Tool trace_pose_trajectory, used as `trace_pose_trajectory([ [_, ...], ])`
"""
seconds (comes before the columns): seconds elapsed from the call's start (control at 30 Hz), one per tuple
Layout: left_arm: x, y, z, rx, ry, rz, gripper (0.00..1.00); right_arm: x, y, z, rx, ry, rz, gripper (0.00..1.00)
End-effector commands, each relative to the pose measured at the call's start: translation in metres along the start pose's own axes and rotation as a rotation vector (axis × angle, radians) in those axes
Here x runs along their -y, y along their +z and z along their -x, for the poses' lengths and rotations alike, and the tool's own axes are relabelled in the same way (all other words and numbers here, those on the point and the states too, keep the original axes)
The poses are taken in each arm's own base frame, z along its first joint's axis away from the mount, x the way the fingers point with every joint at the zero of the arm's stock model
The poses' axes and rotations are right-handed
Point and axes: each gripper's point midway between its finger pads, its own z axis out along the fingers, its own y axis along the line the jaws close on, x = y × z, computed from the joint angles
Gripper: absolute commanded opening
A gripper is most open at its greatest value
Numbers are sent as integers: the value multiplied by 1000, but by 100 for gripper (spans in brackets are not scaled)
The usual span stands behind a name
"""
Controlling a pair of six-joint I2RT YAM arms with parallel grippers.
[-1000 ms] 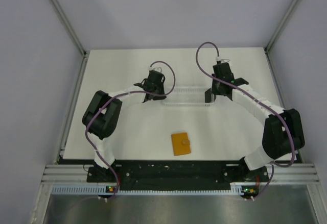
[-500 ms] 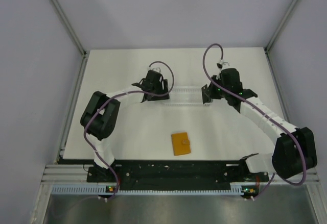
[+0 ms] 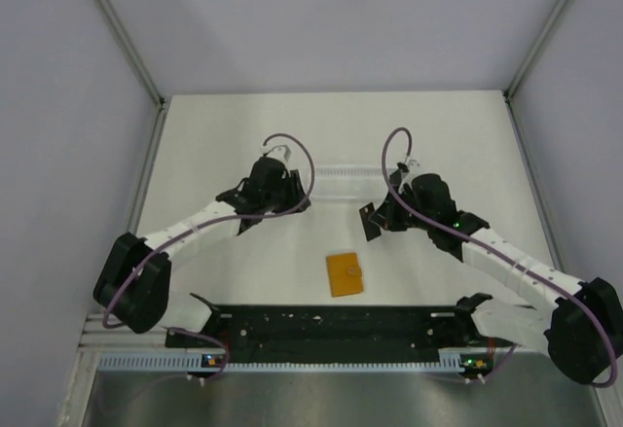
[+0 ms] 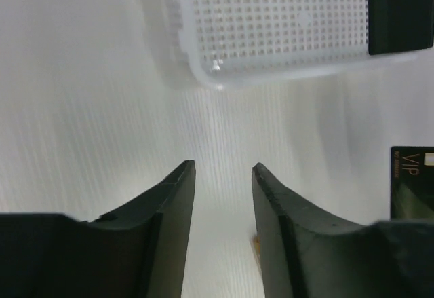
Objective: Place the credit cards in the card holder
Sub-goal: Open the card holder at the corner of the board.
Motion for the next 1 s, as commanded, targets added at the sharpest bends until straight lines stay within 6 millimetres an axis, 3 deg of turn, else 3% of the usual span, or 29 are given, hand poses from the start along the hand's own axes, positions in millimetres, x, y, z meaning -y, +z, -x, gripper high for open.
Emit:
trace_pose_trajectory([
  [0.0,22,-22,-54,-38,-2,-102,30,-18,-5,-23,-6,46,60,0],
  [0.1,39,-32,-90,-62,-10,-168,4,-28,-9,-38,-15,34,78,0],
  [0.13,46,-36,-97,-59,-18,-194,0,-29,-11,-40,-8,27,61,0],
  [0.23,57,-45,-119,-68,-32,-248,0,-32,-12,-45,-27,50,35,0],
  [0.37,65,-55,-132,-27,-44,-303,0,-46,-11,-62,-81,68,23,0],
  [0.57,79,-64,-144,-15,-24,-354,0,-51,3,-81,-131,72,-79,0],
  [0.77,85,-59,-162,-56,-1,-354,0,-66,13,-96,-184,59,-81,0],
  [0.97,87,-48,-186,-100,10,-333,0,-55,15,-112,-219,31,-205,0],
])
